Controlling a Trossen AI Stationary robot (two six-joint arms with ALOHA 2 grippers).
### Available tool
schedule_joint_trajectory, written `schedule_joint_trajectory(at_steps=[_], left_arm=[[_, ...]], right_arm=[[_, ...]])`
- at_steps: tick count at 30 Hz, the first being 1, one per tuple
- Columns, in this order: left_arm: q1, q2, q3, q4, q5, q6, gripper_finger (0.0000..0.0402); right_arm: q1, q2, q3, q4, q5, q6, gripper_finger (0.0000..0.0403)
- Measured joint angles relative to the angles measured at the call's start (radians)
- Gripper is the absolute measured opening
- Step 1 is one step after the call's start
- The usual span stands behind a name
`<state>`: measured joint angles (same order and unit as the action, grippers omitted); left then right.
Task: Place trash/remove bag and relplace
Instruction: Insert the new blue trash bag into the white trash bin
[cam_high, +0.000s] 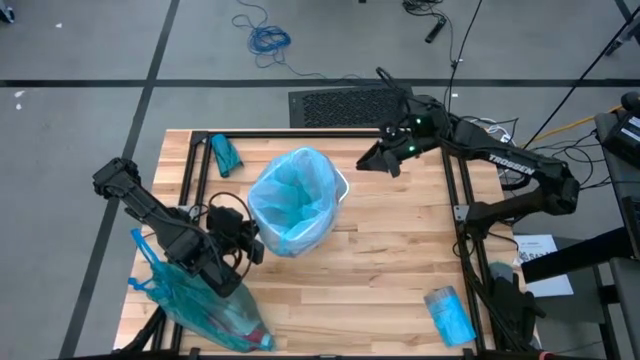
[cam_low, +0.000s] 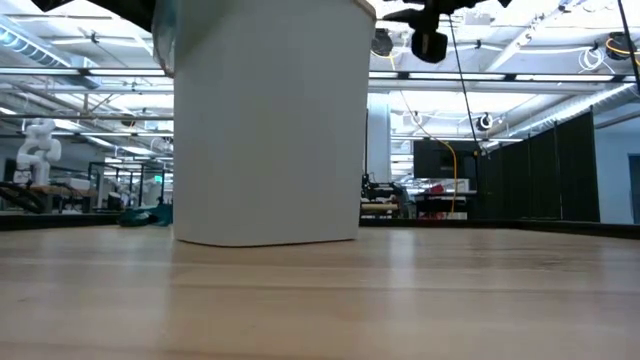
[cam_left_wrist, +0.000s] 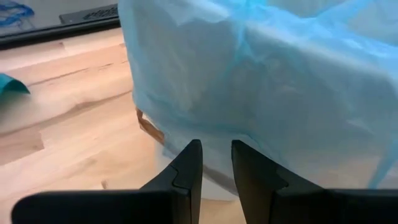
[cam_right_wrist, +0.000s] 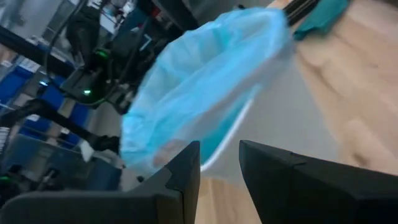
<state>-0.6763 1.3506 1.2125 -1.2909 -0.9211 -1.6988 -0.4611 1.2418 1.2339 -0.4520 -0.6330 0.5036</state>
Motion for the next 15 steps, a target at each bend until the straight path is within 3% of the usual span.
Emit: schedule_joint_trajectory(at_steps=[15], left_arm=[[0.001,0.0,0.0,-0.001,0.0,0.136,0.0083]], right_arm=[[0.178,0.085,0.0,0.129,0.118,0.165,0.0105]])
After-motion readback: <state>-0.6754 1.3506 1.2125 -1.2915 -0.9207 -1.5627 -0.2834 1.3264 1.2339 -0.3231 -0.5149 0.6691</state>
